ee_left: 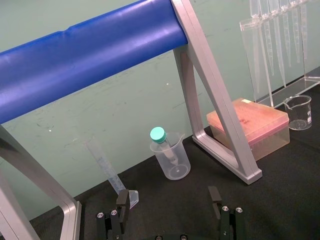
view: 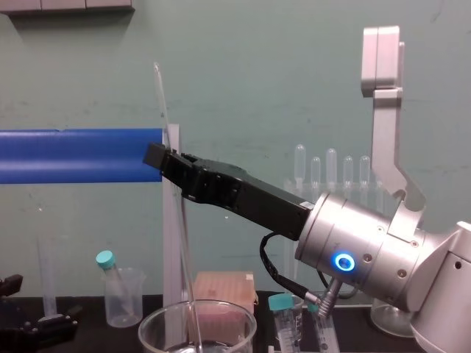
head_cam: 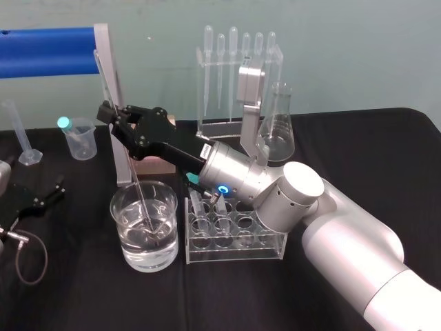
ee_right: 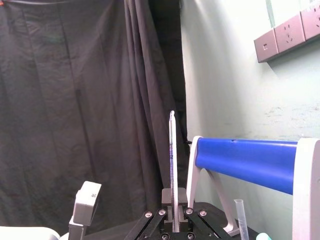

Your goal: Hold the thermometer with one hand and immerse one end into the beaker, then reinsert it into the test tube rack.

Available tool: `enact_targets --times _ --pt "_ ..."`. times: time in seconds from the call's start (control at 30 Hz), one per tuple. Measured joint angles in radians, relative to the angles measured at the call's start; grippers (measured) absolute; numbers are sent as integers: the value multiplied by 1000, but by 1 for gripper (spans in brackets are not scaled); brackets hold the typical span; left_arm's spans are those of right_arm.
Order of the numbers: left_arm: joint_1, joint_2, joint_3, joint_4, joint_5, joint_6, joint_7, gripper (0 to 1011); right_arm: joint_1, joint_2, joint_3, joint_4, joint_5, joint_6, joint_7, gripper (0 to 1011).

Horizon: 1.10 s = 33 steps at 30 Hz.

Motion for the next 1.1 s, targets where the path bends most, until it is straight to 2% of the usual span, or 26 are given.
enact_targets --times 1.1 --pt "0 0 0 0 0 0 0 1008 -2 3 -1 -4 0 -12 8 58"
